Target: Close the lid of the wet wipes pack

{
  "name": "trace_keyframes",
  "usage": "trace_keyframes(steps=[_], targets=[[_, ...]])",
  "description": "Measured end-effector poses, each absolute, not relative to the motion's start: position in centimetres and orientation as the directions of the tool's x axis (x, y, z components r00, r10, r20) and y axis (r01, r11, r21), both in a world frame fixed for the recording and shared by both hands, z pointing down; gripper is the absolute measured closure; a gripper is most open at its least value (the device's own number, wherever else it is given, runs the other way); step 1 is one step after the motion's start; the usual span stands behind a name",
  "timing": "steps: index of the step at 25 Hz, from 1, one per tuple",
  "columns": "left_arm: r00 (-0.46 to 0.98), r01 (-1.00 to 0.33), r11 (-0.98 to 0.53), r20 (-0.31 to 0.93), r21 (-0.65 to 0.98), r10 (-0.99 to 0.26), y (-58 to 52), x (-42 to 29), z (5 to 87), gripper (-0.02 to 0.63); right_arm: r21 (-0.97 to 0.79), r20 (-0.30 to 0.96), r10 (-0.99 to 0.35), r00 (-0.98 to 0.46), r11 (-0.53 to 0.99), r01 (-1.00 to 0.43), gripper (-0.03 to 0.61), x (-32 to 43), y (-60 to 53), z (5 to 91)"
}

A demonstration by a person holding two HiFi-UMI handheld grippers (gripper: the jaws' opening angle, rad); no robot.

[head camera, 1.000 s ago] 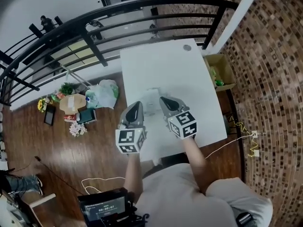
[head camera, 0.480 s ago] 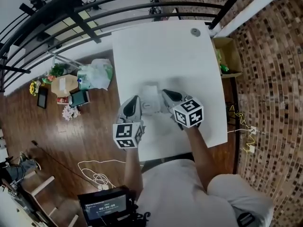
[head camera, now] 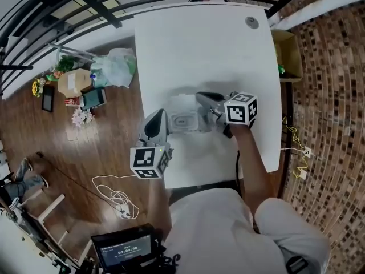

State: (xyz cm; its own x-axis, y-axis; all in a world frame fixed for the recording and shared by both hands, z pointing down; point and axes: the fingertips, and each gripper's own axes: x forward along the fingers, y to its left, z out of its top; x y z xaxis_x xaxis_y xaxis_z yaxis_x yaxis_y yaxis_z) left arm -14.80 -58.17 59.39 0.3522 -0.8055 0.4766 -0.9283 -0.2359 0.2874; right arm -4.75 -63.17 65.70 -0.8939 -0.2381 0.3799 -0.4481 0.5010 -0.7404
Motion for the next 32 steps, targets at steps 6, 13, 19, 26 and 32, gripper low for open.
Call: trace_keyframes(steps=[6,13,19,26,32], targets=[[0.345,-0.93,-0.217,0.497,0.297,-0.796,-58.2,-14.9,60.4,0.598,-0.769,0.363,-0.195,-0.911,0.49,-0.411,0.397,-5.3,-63.5,66.5],[0.354,-0.926,-0.222,0.501,0.304,-0.79,-57.4,-15.1,61.0,0.598,-0.786,0.396,-0.178,-0.901,0.442,-0.433,0.482,-5.1,-63.8,67.5],[0.367,-0.915,-0.22,0.474,0.337,-0.8,-56.9,-15.2,60.2,0.6,-0.8,0.394,-0.122,-0.911,0.443,-0.405,0.483,-5.5,-63.4,67.6],[0.367,-0.915,-0.229,0.449,0.332,-0.815,-56.0,-15.6,58.5,0.598,-0.761,0.427,-0.083,-0.901,0.505,-0.407,0.543,-6.2,-63.0,67.2],[0.367,-0.916,-0.24,0.427,0.321,-0.827,-55.0,-15.9,57.0,0.598,-0.723,0.371,-0.134,-0.919,0.58,-0.377,0.566,-6.1,-61.6,63.1]])
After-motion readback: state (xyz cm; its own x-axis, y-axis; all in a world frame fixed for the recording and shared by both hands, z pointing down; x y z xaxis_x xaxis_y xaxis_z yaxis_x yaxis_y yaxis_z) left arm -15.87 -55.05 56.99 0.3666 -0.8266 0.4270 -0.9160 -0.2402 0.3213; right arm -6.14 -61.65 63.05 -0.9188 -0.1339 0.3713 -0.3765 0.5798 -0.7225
